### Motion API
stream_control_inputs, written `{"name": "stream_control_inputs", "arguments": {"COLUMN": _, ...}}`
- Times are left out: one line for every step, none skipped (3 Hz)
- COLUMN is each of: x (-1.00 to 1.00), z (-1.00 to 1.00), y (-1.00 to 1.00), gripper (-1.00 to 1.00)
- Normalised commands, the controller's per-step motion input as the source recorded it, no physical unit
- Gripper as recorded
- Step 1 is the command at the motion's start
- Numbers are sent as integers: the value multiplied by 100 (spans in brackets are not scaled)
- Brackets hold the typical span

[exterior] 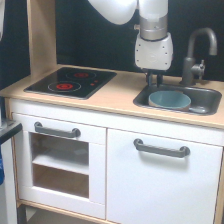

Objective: Place the pot in the sink

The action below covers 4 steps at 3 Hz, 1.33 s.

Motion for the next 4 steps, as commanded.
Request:
{"name": "stream_control_inputs", "arguments": {"x": -10, "z": 47, "y": -10, "gripper": 100}}
{"name": "stream_control_inputs", "arguments": {"x": -20, "z": 53, "y": -9, "gripper": 100}}
{"name": "stream_control_inputs", "arguments": {"x": -21, "z": 50, "y": -9, "gripper": 100}}
{"name": "stream_control_inputs", "arguments": {"x": -25, "z": 52, "y": -10, "gripper": 100}}
